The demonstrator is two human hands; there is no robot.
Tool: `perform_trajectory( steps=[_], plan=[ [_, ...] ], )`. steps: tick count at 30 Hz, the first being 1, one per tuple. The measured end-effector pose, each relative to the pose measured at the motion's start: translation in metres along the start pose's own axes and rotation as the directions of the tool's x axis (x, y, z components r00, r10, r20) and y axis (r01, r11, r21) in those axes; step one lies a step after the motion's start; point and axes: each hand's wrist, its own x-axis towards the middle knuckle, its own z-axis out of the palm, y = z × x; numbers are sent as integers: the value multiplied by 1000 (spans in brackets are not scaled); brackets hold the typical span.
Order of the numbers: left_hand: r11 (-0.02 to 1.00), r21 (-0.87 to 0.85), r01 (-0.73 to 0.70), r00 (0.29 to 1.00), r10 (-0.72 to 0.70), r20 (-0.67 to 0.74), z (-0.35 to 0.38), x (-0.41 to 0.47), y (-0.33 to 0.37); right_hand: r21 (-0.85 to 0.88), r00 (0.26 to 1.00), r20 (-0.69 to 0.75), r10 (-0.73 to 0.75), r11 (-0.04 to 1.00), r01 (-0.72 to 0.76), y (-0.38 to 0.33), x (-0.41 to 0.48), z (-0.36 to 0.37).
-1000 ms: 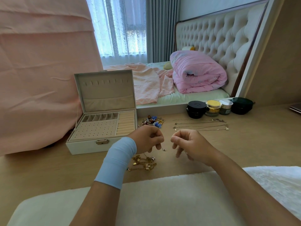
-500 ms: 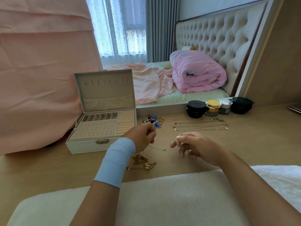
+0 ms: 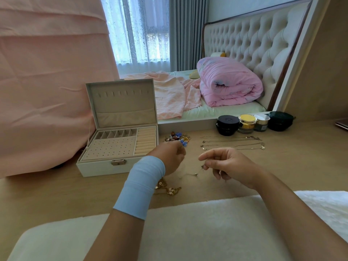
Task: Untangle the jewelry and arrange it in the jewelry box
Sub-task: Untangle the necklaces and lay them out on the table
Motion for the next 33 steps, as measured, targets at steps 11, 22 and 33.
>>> perform_trajectory(
  steps=[11,22,33],
  plan=[
    [700,-714,30,966,164,201,33,2,5,-10,983,-157,-98,995,98,-4,-2,-6],
    [970,-220,-107,992,118,41,17,3,-2,-348,999,-44,10,937,-25,0,-2,-6],
    [966,-204,-157,988,157,-15,6,2,-10,-307,991,-125,-52,952,11,0,-2,-2]
  ],
)
